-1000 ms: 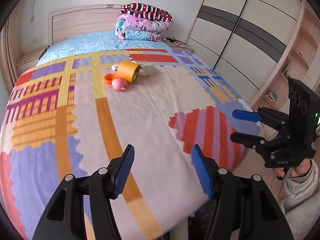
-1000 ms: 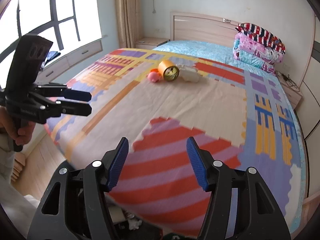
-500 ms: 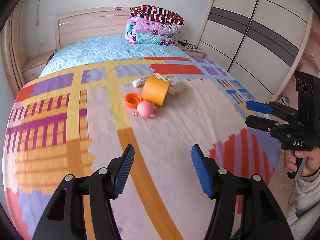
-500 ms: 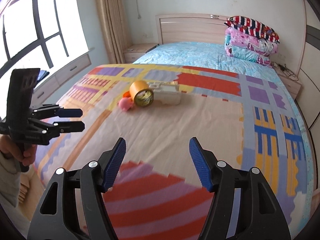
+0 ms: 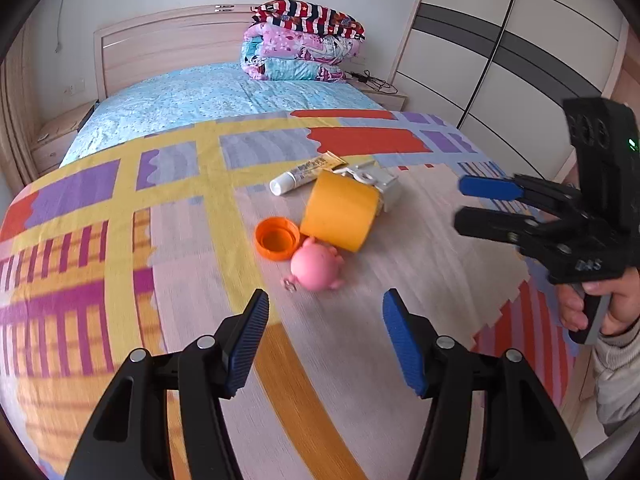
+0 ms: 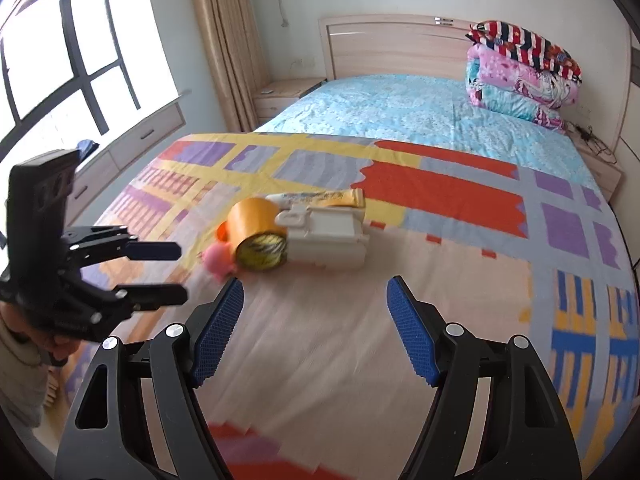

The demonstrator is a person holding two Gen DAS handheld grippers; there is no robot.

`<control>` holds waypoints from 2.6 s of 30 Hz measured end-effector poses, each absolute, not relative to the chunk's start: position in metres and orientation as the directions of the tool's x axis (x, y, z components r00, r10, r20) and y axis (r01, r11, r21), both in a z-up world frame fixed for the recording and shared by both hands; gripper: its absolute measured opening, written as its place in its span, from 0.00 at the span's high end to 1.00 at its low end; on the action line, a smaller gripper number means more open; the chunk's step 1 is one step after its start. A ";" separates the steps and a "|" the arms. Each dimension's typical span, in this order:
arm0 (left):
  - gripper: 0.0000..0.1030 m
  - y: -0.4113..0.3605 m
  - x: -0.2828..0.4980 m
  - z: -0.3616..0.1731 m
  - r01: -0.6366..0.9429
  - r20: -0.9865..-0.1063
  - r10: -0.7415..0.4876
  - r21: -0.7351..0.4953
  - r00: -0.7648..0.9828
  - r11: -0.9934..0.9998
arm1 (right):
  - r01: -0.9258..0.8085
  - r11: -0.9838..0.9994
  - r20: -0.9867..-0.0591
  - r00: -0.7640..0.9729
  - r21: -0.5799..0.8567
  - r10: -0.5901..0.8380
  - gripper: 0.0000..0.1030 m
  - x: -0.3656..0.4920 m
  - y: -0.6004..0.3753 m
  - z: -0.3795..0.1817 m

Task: Collect trash
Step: 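Grasp the white plastic holder with the right tool while the left tool grasps the pink piggy, then carry the holder and piggy down and open both tools over the trash bin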

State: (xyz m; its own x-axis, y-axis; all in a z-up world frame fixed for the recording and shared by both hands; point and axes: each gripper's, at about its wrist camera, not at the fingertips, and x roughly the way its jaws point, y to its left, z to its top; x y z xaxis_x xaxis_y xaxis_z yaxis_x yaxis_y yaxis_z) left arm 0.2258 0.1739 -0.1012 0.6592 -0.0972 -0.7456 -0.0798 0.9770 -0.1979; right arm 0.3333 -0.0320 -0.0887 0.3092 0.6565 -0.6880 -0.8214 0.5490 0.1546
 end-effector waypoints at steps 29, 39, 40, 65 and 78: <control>0.75 0.175 0.255 -0.117 -0.045 -0.744 -0.151 -0.236 0.651 0.971 | -0.821 0.499 -0.694 0.188 0.278 0.695 0.43 0.376 -0.002 -0.116; 0.75 0.172 0.244 -0.111 -0.054 -0.740 -0.148 -0.242 0.656 0.969 | -0.825 0.504 -0.682 0.216 0.256 0.699 0.43 0.367 -0.010 -0.105; 0.75 0.172 0.242 -0.110 -0.058 -0.740 -0.145 -0.241 0.657 0.969 | -0.826 0.504 -0.680 0.219 0.253 0.700 0.43 0.365 -0.011 -0.103; 0.75 0.109 0.151 -0.041 -0.019 -0.691 -0.122 -0.194 0.713 0.981 | -0.845 0.483 -0.631 0.248 0.231 0.735 0.43 0.276 -0.072 -0.055; 0.75 0.078 0.108 -0.035 -0.006 -0.688 -0.129 -0.189 0.714 0.982 | -0.851 0.481 -0.614 0.267 0.211 0.743 0.43 0.222 -0.114 -0.049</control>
State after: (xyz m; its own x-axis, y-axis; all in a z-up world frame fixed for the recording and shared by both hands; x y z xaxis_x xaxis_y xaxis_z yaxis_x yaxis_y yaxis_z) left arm 0.1084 0.0783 -0.0349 0.7141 -0.1286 -0.6881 -0.0057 0.9819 -0.1893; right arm 0.2216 -0.1135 -0.0492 0.2673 0.7427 -0.6140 -0.8513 0.4805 0.2107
